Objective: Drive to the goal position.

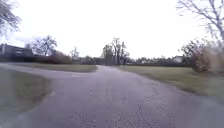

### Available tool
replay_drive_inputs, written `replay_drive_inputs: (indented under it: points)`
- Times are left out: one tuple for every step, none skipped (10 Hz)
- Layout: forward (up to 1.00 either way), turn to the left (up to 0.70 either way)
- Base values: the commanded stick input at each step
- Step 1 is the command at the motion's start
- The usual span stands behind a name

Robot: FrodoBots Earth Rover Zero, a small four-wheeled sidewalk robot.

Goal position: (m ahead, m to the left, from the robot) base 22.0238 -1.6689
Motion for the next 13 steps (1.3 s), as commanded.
replay_drive_inputs:
  points:
    - [1.0,0.0]
    - [1.0,0.0]
    - [1.0,0.0]
    - [1.0,0.0]
    - [1.0,0.0]
    - [1.0,0.0]
    - [1.0,0.0]
    - [1.0,0.0]
    - [1.0,0.0]
    - [1.0,0.0]
    - [1.0,0.0]
    - [1.0,0.0]
    - [1.0,-0.4]
